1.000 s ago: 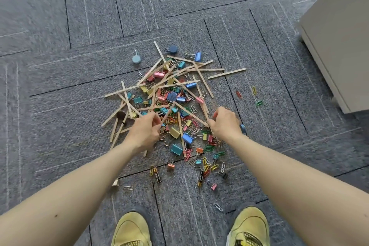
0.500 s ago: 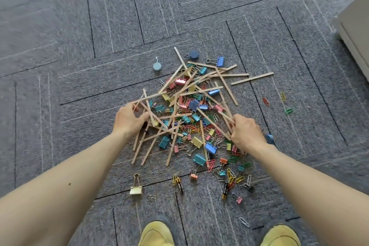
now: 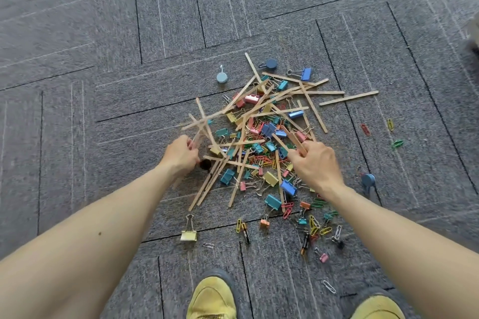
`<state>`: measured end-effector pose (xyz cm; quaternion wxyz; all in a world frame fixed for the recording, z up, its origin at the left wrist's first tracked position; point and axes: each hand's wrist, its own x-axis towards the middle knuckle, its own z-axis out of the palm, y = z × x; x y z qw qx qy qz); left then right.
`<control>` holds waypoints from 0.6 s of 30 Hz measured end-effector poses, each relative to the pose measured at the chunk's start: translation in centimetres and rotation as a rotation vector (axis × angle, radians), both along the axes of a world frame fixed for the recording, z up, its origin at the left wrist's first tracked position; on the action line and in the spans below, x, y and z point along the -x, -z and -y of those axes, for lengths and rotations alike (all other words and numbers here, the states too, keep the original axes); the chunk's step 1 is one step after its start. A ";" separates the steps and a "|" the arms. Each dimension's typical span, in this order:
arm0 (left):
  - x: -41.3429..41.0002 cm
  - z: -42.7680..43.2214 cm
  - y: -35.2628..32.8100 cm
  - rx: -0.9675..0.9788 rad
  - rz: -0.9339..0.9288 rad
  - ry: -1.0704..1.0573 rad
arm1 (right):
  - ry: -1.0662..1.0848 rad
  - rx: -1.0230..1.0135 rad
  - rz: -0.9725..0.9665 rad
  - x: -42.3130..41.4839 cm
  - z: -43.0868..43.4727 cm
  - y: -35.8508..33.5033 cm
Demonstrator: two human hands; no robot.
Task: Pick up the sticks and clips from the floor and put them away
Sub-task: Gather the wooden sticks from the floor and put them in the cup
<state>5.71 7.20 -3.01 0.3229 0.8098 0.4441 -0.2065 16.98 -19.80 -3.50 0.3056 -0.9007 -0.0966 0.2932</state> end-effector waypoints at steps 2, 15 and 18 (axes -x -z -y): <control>1.0 -0.1 0.0 0.055 0.023 -0.013 | -0.007 -0.011 -0.027 1.2 -1.6 0.0; 5.0 4.0 0.1 0.083 0.084 -0.035 | -0.351 0.279 0.148 5.3 -7.8 0.3; 4.8 5.0 0.5 0.002 0.015 0.027 | -0.358 0.283 0.144 5.3 -7.8 0.2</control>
